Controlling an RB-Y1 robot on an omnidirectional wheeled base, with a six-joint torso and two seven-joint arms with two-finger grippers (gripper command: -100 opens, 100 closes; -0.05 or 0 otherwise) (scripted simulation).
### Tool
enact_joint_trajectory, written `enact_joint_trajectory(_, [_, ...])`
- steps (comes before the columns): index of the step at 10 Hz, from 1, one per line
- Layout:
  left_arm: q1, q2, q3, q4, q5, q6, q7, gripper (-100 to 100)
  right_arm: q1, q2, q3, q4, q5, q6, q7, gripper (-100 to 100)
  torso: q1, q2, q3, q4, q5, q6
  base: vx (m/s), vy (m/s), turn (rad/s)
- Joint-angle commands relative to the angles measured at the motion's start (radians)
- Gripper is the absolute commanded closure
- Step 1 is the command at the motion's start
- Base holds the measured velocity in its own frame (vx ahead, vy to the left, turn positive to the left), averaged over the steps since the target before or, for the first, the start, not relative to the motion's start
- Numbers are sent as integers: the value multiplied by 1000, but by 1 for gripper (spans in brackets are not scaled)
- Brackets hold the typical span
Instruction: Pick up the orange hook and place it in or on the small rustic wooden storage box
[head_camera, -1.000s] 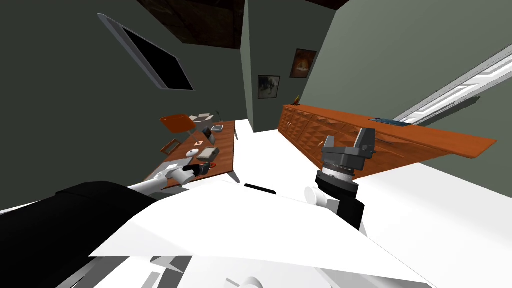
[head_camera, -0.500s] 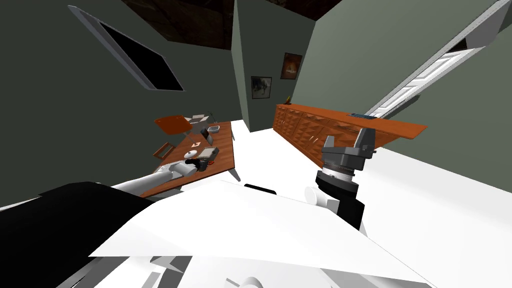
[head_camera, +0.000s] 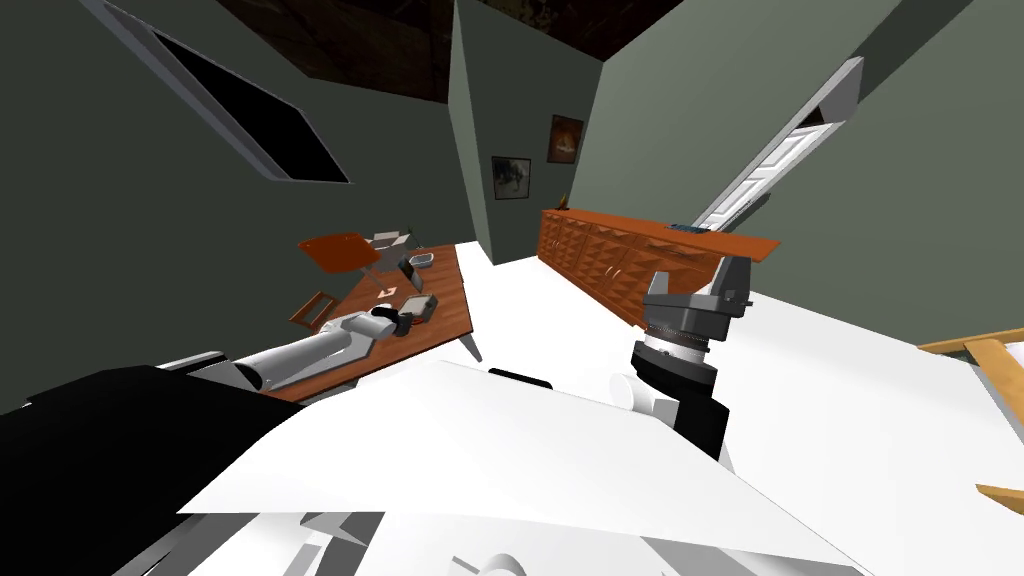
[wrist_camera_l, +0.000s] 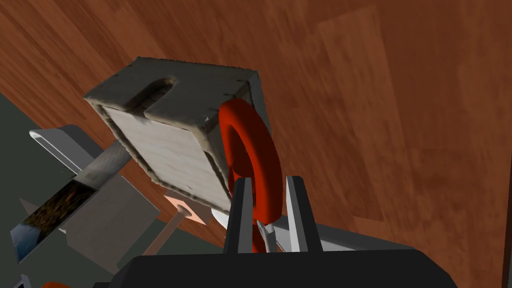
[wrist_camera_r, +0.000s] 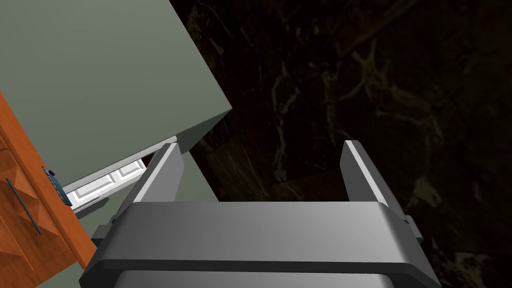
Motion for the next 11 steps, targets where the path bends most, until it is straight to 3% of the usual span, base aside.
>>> enact_joint_trajectory(1, [-46,-9,17,41,19,50,-7,100,0,0,0,0,0,0,0,0,0,0,0,0,0,0,-109,98,-262])
enact_joint_trajectory(2, [-46,-9,17,41,19,68,-7,100,0,0,0,0,0,0,0,0,1,0,0,0,0,2,-95,88,-147])
enact_joint_trajectory(3, [-86,-15,31,80,41,101,-17,100,0,0,0,0,0,0,0,0,1,-1,-1,0,0,-1,-113,116,-225])
enact_joint_trajectory(4, [-86,-15,31,80,41,119,-17,100,0,0,0,0,0,0,0,0,3,-1,0,0,0,1,-90,97,-129])
enact_joint_trajectory(5, [-126,-21,45,120,62,151,-27,100,0,0,0,0,0,0,0,0,2,-1,-1,0,0,-1,-102,104,-221])
enact_joint_trajectory(6, [-126,-21,45,120,62,171,-27,100,0,0,0,0,0,0,0,0,2,-1,0,0,0,1,-107,95,-146])
enact_joint_trajectory(7, [-165,-28,59,160,84,205,-36,100,0,0,0,0,0,0,0,0,1,-1,0,0,0,-2,-133,107,-214])
enact_joint_trajectory(8, [-165,-28,59,160,84,223,-36,100,0,0,0,0,0,0,0,0,2,1,1,1,0,0,-91,103,-140])
enact_joint_trajectory(11, [-243,-43,88,237,125,311,-53,100,0,0,0,0,0,0,0,0,3,-1,0,0,1,-2,-103,121,-192])
